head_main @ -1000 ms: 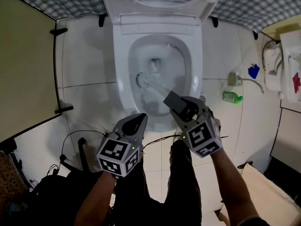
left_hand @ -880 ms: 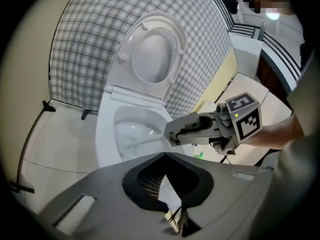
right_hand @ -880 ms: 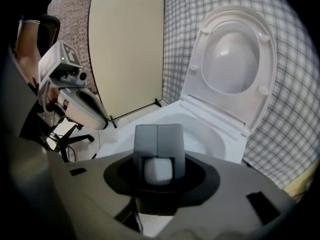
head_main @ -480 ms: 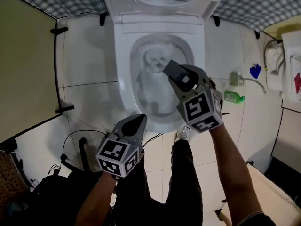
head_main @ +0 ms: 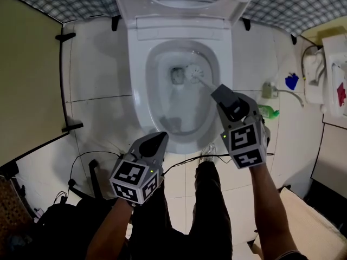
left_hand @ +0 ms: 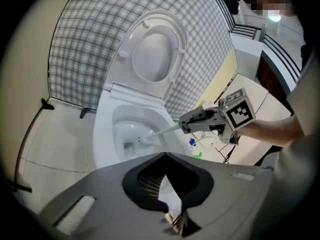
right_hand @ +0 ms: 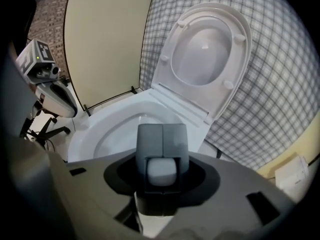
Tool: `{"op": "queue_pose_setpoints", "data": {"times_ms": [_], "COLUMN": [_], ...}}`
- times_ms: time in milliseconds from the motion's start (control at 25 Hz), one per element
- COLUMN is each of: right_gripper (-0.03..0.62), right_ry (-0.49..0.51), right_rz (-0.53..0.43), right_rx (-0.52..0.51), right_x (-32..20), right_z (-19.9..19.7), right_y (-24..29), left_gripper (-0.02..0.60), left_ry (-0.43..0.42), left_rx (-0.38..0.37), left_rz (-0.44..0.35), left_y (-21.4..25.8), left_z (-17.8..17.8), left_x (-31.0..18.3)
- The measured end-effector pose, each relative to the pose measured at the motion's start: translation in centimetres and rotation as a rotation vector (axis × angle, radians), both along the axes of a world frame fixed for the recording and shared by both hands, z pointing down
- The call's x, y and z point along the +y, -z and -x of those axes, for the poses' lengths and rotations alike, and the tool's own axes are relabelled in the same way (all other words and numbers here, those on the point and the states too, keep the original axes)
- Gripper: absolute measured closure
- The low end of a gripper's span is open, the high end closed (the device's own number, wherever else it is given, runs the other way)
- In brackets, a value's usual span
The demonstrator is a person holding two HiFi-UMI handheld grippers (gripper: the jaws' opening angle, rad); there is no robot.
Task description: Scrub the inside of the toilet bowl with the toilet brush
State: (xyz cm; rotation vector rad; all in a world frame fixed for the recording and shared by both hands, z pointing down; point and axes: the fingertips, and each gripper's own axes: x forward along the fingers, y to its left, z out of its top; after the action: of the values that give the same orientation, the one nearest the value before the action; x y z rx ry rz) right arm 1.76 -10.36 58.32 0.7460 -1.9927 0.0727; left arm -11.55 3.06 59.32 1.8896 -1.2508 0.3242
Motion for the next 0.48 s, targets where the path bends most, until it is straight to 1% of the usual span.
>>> {"op": "queue_pose_setpoints", "data": {"times_ms": [120,280,480], "right_gripper": [0.410,0.410,0.410], "right_ry": [-0.018,0.004,0.023], "right_rz": [0.058,0.139,0.263], "right_rx": [0.015,0.026,-0.024], "right_x": [2.4,6.1,11.0], "right_z": [-0.9,-1.4,-0.8], "right_y": [-0.7,-1.1,-0.5], "left_gripper": [0.572,0.572,0.572], "left_ry": [0.000,0.004,0.005], "left_rx": [0.007,0.018,0.018], "left_rz": [-0.009,-0.022,-0.013], "left_y": [0.1,0.3,0.8], "left_z": [-0.4,-1.0,-1.3], "left_x": [-0.3,-0.6,0.0]}}
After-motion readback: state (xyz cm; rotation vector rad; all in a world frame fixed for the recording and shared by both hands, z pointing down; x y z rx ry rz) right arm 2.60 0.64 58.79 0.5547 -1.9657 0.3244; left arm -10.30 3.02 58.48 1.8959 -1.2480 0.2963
